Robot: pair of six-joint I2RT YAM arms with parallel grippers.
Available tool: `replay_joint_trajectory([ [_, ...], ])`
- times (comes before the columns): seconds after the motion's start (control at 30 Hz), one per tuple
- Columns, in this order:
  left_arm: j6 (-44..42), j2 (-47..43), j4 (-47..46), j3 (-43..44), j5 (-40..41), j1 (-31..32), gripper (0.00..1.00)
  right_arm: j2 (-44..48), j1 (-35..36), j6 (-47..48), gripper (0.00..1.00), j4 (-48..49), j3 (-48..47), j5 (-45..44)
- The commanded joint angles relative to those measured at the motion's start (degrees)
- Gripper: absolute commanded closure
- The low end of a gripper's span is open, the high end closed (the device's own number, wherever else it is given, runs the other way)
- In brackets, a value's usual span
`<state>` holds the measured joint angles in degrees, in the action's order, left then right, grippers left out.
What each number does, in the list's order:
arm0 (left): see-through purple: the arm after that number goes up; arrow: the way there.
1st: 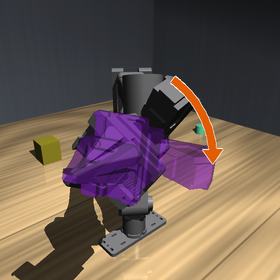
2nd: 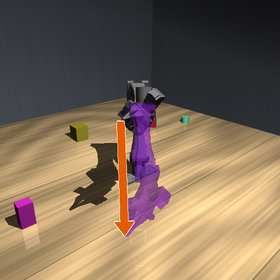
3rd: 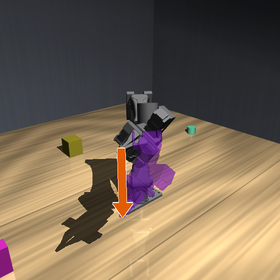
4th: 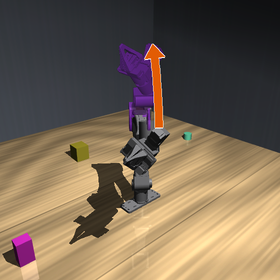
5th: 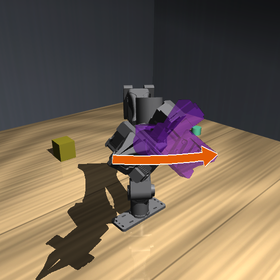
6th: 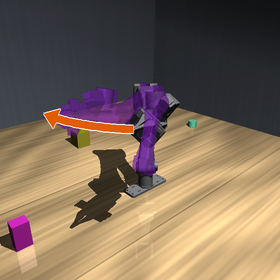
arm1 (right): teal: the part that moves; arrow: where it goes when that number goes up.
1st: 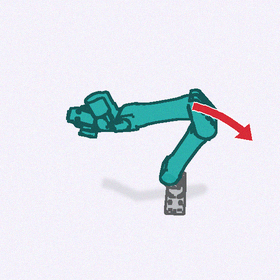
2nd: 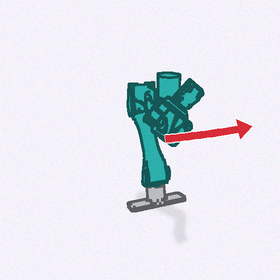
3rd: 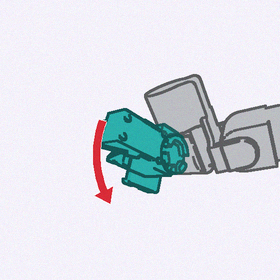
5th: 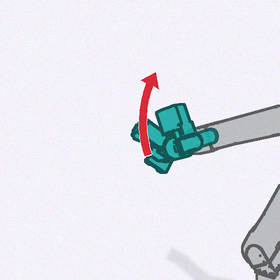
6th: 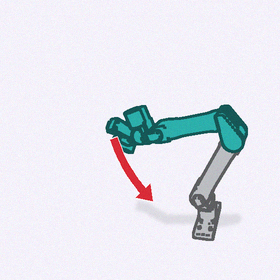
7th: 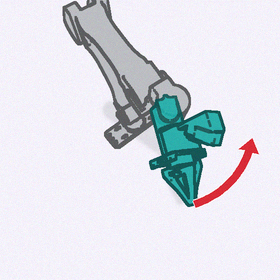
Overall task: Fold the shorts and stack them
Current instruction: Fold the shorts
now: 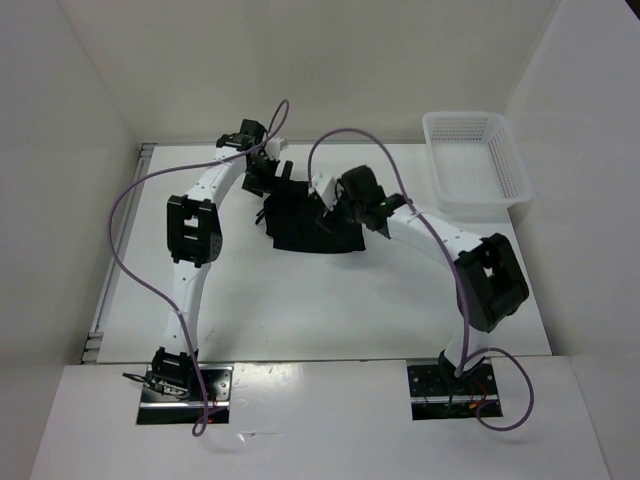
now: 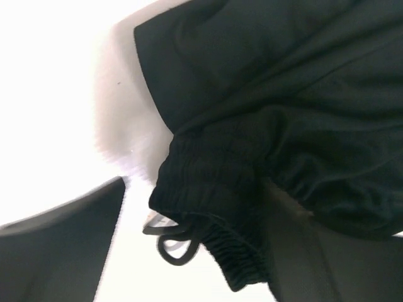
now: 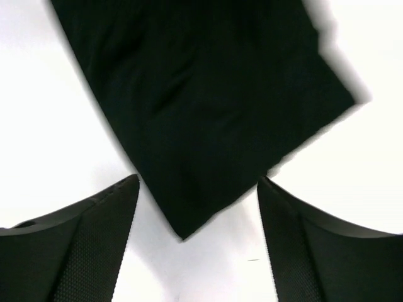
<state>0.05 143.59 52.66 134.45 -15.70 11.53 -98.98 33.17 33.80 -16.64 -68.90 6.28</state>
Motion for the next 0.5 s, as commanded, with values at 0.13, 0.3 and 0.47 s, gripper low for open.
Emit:
replay_joint_trajectory([
  [0.13,-0.1,-12.5,-0.1,1.4,-2.3,-0.8,0.0,13.1,-14.9,-15.1,0.12,0.0,-11.3,2.2],
  [0.3,-0.1,-25.9,-2.6,-7.1,-5.3,-8.7,0.0,16.4,-32.8,-17.5,0.07,-2.3,-6.7,-0.1],
  [0.47,-0.1,-38.8,-11.0,-30.3,-8.2,-19.1,0.0,18.9,-44.1,-21.0,0.06,-2.9,-3.8,0.5],
])
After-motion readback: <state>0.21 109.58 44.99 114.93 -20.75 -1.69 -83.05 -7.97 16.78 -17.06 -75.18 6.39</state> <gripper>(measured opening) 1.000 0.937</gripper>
